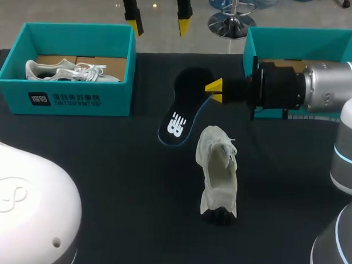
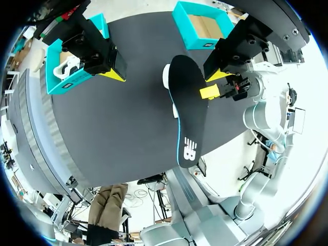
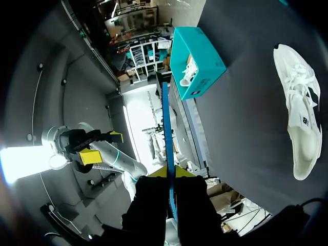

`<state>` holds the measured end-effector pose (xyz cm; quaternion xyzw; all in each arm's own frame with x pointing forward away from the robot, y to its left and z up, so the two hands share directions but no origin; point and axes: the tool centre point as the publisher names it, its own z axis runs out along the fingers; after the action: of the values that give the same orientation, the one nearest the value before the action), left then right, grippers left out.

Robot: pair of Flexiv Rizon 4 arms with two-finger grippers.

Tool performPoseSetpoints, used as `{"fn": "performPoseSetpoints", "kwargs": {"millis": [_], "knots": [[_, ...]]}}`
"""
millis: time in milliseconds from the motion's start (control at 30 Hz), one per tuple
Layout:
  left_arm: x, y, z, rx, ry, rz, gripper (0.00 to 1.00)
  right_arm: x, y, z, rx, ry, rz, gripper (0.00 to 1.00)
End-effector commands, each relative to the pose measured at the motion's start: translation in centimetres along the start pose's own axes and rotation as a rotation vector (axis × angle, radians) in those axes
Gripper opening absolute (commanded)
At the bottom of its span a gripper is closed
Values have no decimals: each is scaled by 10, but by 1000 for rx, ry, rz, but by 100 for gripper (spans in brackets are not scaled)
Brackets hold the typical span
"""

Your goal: Take the shoe out of the shoebox, open the shoe tongue, remove and reinsert the insole, then place the shoe into the shoebox

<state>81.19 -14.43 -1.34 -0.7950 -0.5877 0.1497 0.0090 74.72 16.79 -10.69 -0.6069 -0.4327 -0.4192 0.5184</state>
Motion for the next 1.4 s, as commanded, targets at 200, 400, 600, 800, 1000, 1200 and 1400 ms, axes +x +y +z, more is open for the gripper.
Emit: {"fn": "performPoseSetpoints", "kwargs": {"millis": [200, 400, 600, 800, 1000, 1200, 1400], "knots": [[47, -24, 2, -80, -460, 15, 100, 0, -1, 1, -1, -3, 0, 0], [74, -45, 22, -128, -673, -24, 100, 0, -1, 1, -1, -3, 0, 0], [81, -47, 32, -157, -742, -86, 100, 0, -1, 1, -1, -3, 0, 0], [81, -47, 35, -170, -772, -118, 100, 0, -1, 1, -1, -3, 0, 0], [79, -47, 41, -176, -792, -117, 100, 0, -1, 1, -1, -3, 0, 0], [78, -47, 46, -170, -845, -119, 100, 0, -1, 1, -1, -3, 0, 0], [74, -46, 47, -185, -899, -113, 100, 0, -1, 1, -1, -3, 0, 0]]}}
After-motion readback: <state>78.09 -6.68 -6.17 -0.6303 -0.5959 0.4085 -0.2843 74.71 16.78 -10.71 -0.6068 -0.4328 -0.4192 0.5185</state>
